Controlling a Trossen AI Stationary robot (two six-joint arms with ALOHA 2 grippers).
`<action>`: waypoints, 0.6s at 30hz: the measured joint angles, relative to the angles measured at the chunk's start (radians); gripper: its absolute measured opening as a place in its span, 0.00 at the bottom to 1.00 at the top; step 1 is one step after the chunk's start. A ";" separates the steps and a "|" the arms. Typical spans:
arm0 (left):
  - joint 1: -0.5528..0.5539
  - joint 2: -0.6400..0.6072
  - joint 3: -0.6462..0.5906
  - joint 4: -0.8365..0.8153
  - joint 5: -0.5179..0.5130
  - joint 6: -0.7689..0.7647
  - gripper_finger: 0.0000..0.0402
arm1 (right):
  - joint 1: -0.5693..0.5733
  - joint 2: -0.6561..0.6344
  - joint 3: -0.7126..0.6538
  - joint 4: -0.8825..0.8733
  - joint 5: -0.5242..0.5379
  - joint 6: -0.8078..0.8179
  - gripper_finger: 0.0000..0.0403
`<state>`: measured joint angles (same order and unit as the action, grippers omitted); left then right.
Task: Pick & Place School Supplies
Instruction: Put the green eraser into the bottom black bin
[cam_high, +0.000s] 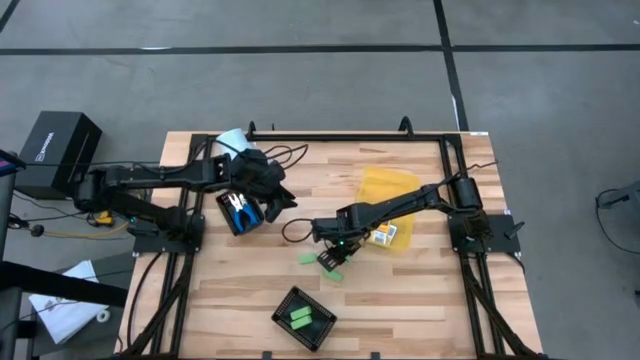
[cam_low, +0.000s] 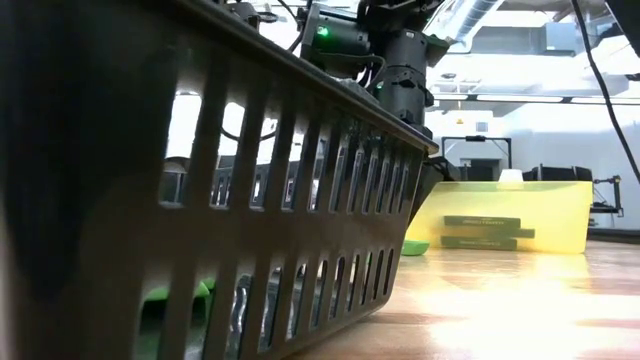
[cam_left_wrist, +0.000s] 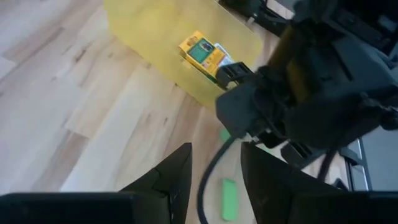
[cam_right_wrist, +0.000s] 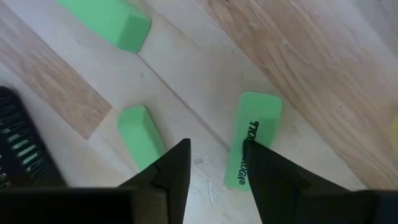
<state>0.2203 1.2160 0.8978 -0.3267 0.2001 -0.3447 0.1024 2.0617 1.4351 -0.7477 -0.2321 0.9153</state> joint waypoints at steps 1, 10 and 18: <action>0.007 0.000 0.000 0.001 0.000 0.000 0.33 | 0.000 0.000 0.003 -0.002 -0.004 -0.004 0.36; 0.054 0.000 0.000 0.037 0.048 -0.030 0.33 | -0.030 0.000 0.064 -0.001 -0.014 -0.048 0.36; 0.058 0.000 0.000 0.045 0.048 -0.029 0.33 | -0.047 0.007 0.065 -0.068 -0.003 -0.089 0.37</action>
<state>0.2779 1.2160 0.8978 -0.2813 0.2485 -0.3740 0.0555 2.0690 1.5006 -0.8153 -0.2348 0.8259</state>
